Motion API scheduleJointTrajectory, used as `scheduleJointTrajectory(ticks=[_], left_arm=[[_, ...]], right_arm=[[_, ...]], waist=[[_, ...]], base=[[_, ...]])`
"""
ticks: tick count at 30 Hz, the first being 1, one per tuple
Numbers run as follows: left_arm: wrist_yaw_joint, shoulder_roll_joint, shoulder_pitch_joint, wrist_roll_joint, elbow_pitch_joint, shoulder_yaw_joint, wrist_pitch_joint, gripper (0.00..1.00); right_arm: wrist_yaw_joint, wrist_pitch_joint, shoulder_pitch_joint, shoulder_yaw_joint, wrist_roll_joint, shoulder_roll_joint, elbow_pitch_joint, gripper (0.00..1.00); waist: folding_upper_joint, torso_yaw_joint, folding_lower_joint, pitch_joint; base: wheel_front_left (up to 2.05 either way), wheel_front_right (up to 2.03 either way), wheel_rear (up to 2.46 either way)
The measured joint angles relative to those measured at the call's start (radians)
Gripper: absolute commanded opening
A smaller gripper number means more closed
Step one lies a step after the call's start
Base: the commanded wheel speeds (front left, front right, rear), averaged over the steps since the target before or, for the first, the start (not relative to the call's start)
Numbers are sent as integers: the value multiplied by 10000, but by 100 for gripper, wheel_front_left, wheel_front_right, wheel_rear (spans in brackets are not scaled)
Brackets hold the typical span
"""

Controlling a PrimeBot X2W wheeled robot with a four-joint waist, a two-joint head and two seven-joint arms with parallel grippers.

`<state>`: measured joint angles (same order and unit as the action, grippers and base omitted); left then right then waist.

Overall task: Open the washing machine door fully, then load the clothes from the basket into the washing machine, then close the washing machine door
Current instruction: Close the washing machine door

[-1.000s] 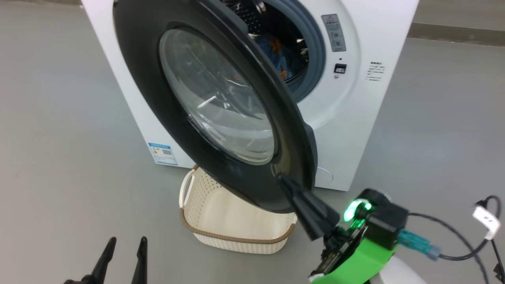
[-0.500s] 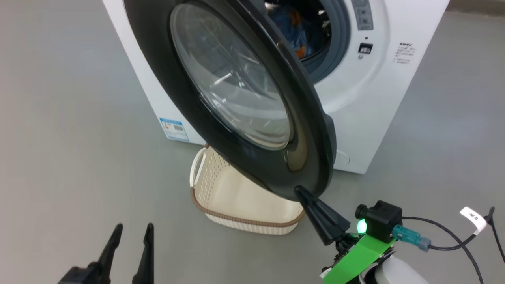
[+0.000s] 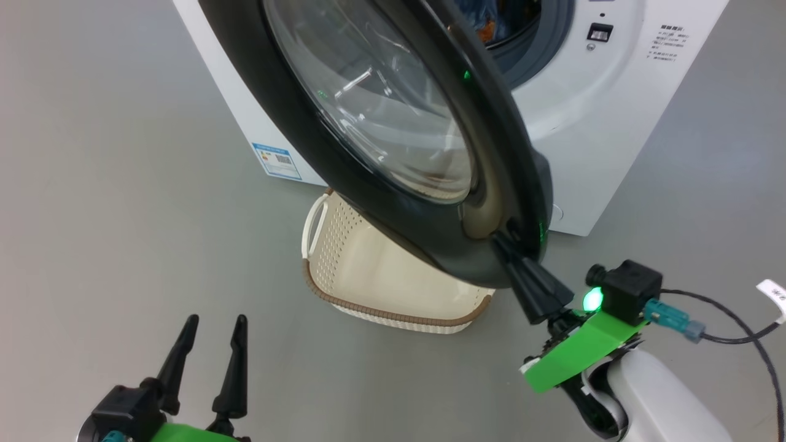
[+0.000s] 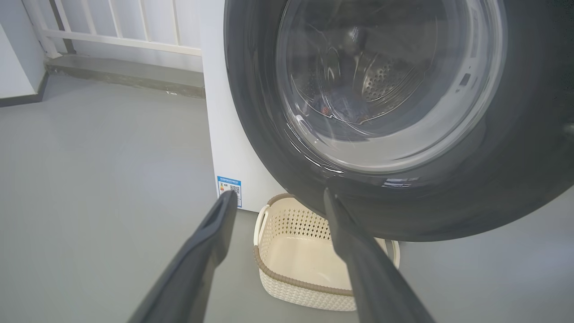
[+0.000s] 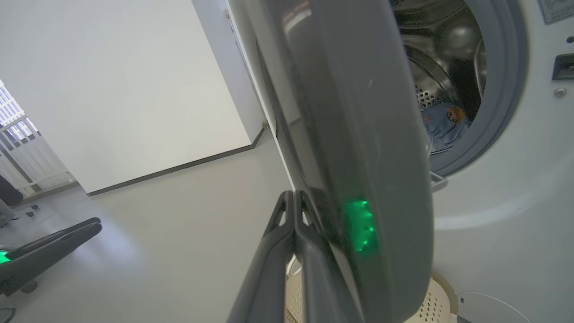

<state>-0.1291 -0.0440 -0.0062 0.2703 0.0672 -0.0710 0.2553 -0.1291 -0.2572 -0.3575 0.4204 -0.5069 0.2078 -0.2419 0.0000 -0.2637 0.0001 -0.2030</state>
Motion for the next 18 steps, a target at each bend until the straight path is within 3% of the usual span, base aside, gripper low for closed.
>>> scheduleJointTrajectory(ticks=[18], left_arm=[[282, 29, -856, 382, -527, -815, 0, 100]], right_arm=[[-2, 0, -1801, -2203, -36, 487, -50, 0]], waist=[[0, -225, 0, -1144]], base=[[0, 0, 0]])
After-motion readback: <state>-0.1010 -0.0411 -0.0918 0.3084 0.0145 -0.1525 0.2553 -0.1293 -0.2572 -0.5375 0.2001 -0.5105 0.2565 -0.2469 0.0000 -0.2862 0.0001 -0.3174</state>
